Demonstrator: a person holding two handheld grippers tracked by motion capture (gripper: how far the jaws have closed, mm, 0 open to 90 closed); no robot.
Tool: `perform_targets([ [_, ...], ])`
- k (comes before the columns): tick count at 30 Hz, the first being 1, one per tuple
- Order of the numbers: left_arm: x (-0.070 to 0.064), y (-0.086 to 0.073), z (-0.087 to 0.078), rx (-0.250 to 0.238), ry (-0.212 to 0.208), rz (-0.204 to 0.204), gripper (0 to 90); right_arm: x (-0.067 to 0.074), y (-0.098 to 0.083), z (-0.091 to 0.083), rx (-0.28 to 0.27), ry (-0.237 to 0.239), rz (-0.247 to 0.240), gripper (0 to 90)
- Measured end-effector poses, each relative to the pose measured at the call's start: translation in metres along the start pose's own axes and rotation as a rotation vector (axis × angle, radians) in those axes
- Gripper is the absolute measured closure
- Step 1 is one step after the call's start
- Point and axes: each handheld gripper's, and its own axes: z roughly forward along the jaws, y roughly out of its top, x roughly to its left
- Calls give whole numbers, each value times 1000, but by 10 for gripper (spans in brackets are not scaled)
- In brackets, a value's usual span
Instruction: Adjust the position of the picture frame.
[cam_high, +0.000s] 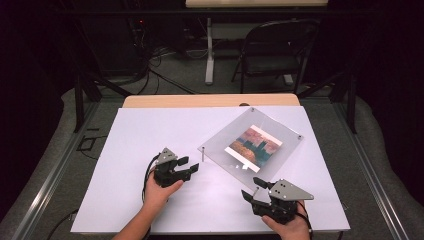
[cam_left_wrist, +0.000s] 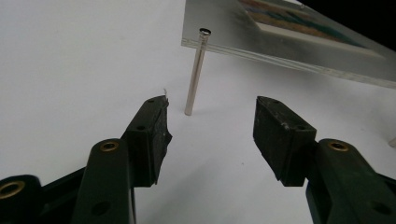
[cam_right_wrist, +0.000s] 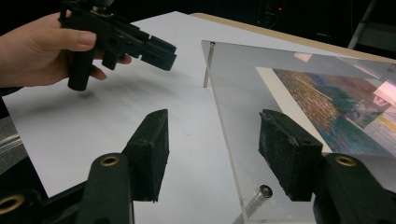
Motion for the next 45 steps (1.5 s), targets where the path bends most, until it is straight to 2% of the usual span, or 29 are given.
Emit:
perform_targets([
  [5, 0, 5, 14, 29, 6, 13, 478, 1, 0, -1, -2, -2, -5, 426],
  [9, 2, 10, 25, 45, 3, 8, 505, 0, -1, -3, -3, -9, 5, 426],
  [14, 7, 15, 40, 68, 30, -3, 554, -2, -3, -5, 12, -12, 28, 443],
  [17, 8, 17, 43, 71, 20, -12, 594, -2, -4, -5, 16, -14, 28, 447],
  [23, 9, 20, 50, 93, 37, -12, 670, -5, -7, -7, 39, -1, 54, 499],
  [24, 8, 20, 52, 108, 41, -9, 689, -5, -8, -8, 47, -1, 66, 517],
  [27, 8, 21, 54, 115, 44, 3, 708, -6, -10, -10, 63, -5, 78, 538],
  [30, 7, 21, 56, 115, 32, -14, 763, -8, -12, -14, 87, -15, 97, 585],
  [37, 4, 24, 59, 120, 42, 0, 817, -6, -16, -18, 120, -29, 79, 654],
  [39, 5, 25, 59, 129, 43, 14, 822, -4, -16, -20, 129, -16, 88, 660],
  [42, 5, 26, 60, 136, 45, 26, 831, -3, -18, -20, 144, -21, 80, 663],
  [45, 4, 27, 59, 140, 49, 39, 837, -4, -21, -20, 165, -28, 93, 668],
])
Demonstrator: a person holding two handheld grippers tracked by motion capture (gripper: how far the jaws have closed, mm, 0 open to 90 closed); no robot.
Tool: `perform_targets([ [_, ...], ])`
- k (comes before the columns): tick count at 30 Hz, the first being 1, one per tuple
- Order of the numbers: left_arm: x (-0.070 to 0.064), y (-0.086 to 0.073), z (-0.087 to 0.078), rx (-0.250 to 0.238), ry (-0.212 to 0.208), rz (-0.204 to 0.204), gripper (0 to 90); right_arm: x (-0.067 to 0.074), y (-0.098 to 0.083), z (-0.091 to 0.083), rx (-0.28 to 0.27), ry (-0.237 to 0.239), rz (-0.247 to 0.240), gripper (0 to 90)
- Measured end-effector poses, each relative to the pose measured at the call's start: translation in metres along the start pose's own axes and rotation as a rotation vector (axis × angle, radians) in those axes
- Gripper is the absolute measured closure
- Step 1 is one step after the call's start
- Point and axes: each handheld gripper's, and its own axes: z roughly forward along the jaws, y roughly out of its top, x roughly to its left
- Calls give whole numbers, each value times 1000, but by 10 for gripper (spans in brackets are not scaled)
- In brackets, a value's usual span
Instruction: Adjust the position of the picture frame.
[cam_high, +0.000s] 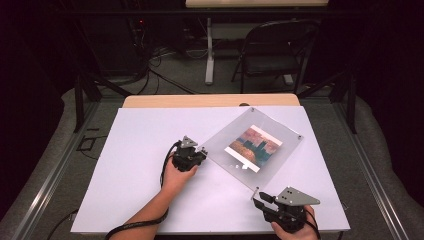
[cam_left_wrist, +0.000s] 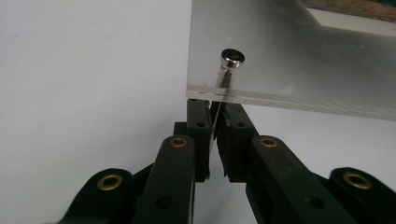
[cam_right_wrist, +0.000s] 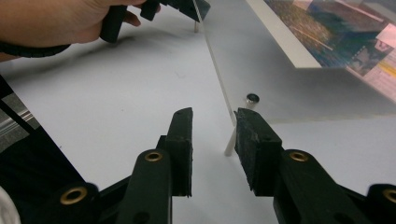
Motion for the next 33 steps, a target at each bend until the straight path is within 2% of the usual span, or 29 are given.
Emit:
perform_targets([
  [3, 0, 1, -1, 2, 1, 4, 839, -2, -2, 0, 15, -9, 12, 673],
  [7, 2, 3, -2, 6, -19, -13, 836, -8, -7, 3, 38, -19, 53, 677],
  [10, 2, 3, -3, 9, -23, -16, 834, -11, -9, 6, 46, -19, 67, 677],
  [14, 0, 4, -5, 10, -30, -22, 833, -14, -12, 17, 52, 2, 97, 666],
  [19, -1, 4, -6, 12, -35, -23, 833, -14, -13, 30, 55, -12, 103, 670],
  [24, -1, 3, -8, 12, -40, -29, 830, -15, -11, 38, 74, -24, 121, 756],
  [25, -1, 3, -8, 10, -38, -26, 831, -16, -11, 40, 77, -28, 120, 811],
  [27, -1, 3, -9, 12, -44, -27, 831, -17, -10, 40, 82, -30, 123, 845],
  [30, -1, 3, -11, 6, -45, -32, 830, -19, -10, 39, 78, -16, 131, 850],
  [33, 0, 4, -15, -2, -47, -34, 830, -17, -7, 37, 62, -15, 116, 853],
])
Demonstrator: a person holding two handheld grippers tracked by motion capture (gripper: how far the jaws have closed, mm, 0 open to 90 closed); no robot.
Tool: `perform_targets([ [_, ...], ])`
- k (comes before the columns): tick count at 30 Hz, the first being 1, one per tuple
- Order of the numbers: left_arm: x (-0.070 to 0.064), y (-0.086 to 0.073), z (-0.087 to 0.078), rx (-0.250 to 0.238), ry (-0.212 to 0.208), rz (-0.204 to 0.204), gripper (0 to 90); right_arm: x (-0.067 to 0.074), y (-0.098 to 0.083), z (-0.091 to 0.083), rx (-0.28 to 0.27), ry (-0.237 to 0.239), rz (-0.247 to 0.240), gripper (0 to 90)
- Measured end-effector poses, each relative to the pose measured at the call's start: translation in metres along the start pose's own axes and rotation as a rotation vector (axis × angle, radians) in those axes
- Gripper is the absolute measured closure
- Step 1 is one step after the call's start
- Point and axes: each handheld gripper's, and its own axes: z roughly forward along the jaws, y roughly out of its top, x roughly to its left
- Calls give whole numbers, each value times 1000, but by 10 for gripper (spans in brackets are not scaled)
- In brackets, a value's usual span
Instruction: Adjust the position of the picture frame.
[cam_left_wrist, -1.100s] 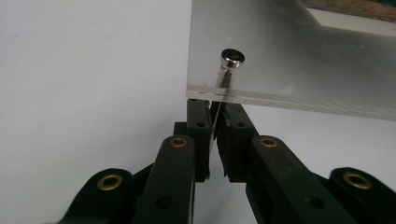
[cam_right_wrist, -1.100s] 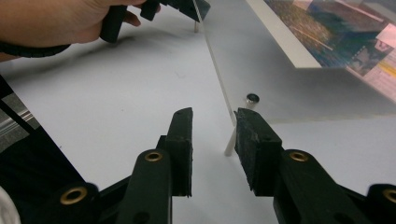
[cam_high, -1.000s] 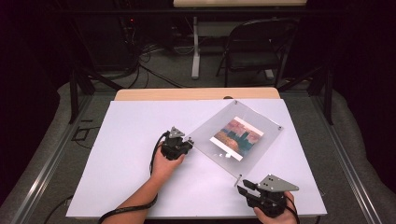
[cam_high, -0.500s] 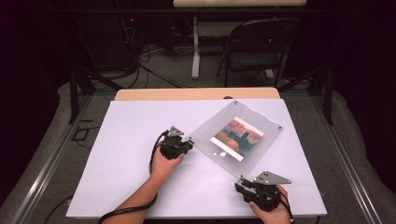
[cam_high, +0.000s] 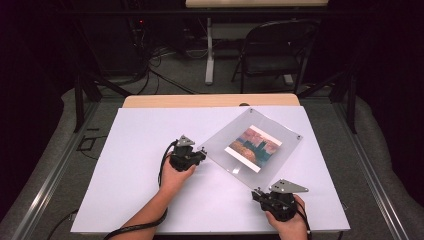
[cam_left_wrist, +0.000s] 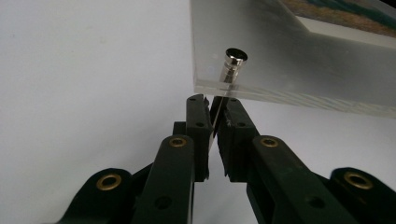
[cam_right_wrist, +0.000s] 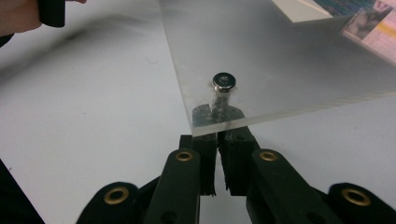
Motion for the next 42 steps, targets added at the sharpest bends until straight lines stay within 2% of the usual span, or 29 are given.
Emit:
perform_targets([
  [10, -4, 0, -11, -22, -17, 5, 832, -3, 3, -7, -20, 19, 14, 855],
  [17, -9, -5, -26, -26, -31, 24, 842, -15, 9, -13, -51, 32, 46, 856],
  [21, -12, -10, -35, -28, -30, 18, 847, -22, 14, -14, -52, 34, 56, 855],
  [31, -18, -28, -58, -35, -13, -31, 853, -38, 30, -1, -62, 49, 61, 854],
  [36, -16, -41, -75, -45, 16, -73, 853, -37, 41, 14, -60, 78, 40, 853],
  [42, -15, -49, -87, -55, 36, -96, 854, -34, 48, 25, -58, 101, 28, 852],
])
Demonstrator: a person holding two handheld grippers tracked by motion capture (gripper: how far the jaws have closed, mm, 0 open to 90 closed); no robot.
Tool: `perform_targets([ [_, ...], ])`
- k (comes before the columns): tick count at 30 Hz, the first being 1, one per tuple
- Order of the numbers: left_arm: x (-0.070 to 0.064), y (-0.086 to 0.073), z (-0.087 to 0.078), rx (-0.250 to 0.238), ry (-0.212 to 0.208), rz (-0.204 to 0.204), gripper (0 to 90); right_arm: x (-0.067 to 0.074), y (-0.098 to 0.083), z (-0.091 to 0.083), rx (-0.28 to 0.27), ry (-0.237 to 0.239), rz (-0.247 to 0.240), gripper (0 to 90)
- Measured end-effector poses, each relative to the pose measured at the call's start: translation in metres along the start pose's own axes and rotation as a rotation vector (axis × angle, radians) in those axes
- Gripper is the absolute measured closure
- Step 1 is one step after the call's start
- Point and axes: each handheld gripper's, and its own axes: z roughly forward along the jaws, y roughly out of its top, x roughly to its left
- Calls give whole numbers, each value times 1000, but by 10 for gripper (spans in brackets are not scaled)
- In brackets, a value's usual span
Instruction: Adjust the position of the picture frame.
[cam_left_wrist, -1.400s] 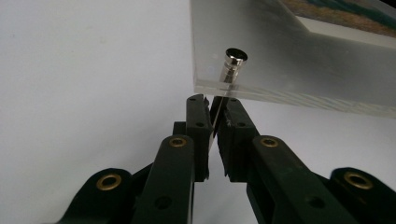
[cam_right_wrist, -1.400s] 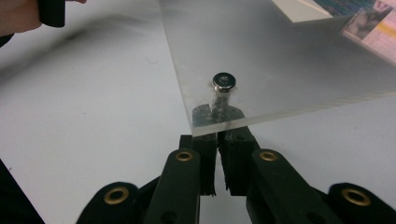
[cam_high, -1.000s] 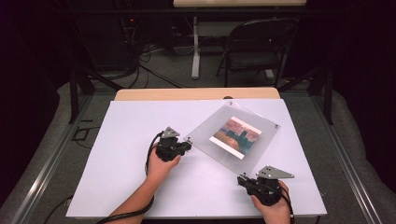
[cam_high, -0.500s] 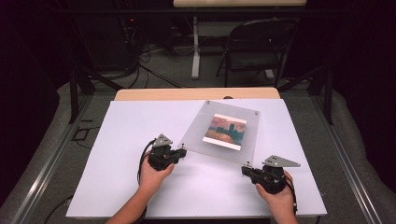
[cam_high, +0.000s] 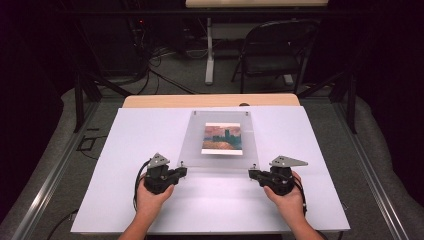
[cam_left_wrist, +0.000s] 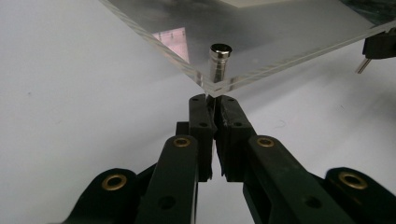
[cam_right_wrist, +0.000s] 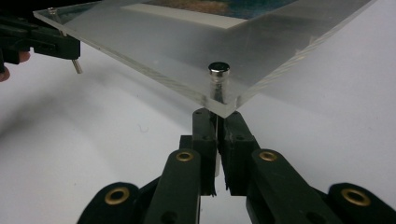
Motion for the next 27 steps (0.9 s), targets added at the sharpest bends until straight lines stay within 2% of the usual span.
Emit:
perform_targets([
  [6, 6, -3, -2, -1, 16, -19, 853, -2, 7, 12, 12, 9, -6, 849],
  [12, 16, 1, 2, -13, 20, -34, 850, -3, 13, 22, 10, 12, 8, 849],
  [20, 23, 10, 14, -20, 18, -43, 849, -10, 26, 30, 29, -32, 18, 850],
  [27, 26, 10, 20, -5, 22, -43, 846, -15, 22, 35, 23, -36, 41, 846],
])
